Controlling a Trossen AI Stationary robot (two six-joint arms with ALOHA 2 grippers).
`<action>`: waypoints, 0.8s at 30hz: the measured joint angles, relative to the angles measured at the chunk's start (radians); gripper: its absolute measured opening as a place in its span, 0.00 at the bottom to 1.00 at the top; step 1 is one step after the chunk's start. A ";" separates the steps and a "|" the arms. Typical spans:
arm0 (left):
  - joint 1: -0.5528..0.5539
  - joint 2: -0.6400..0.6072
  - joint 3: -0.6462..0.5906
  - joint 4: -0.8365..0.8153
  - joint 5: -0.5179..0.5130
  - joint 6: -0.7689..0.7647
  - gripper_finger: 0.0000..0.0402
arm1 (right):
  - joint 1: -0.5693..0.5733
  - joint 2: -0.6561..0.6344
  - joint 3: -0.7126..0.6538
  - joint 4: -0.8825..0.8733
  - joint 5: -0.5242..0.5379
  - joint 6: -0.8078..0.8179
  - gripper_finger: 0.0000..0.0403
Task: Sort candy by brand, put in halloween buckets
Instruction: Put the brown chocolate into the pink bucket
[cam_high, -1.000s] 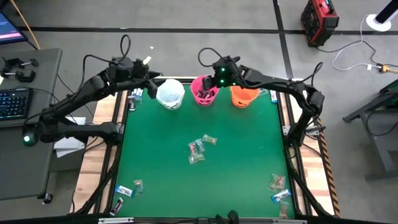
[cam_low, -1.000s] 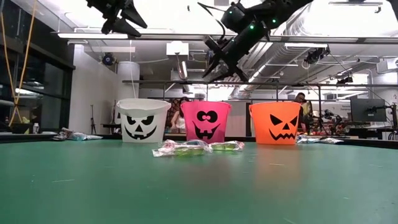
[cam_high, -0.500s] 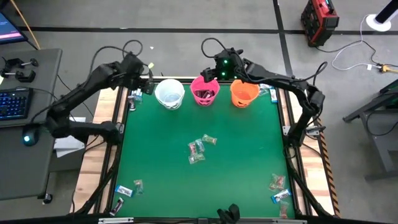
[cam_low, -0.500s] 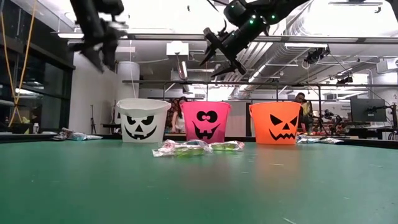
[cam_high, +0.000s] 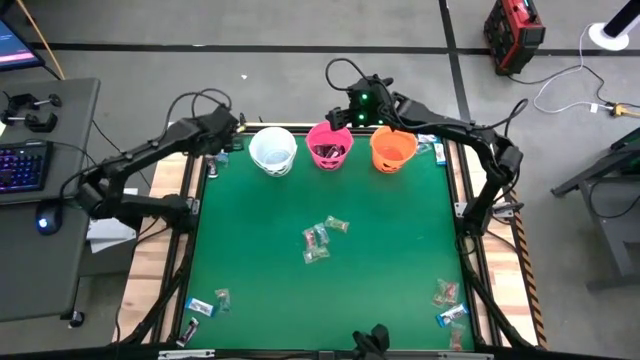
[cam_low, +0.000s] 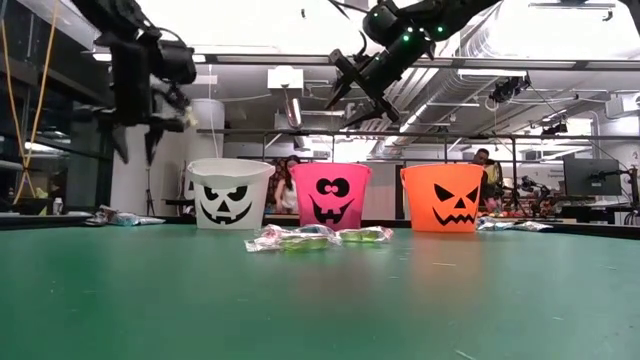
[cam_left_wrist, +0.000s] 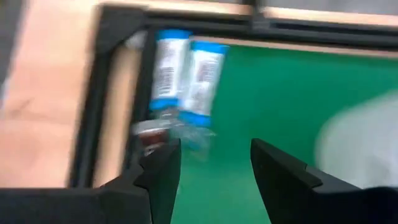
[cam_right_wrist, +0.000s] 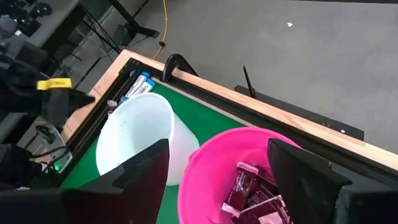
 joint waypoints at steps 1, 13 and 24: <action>-0.010 -0.006 -0.024 0.025 -0.028 -0.044 0.45 | -0.002 0.000 0.000 -0.003 0.000 0.000 0.65; -0.179 -0.029 -0.259 0.110 -0.202 -0.484 0.45 | -0.037 0.000 0.000 -0.029 -0.026 0.000 0.65; 0.005 0.055 -0.384 0.352 -0.154 -0.399 0.45 | -0.050 -0.001 0.000 -0.033 -0.049 0.000 0.65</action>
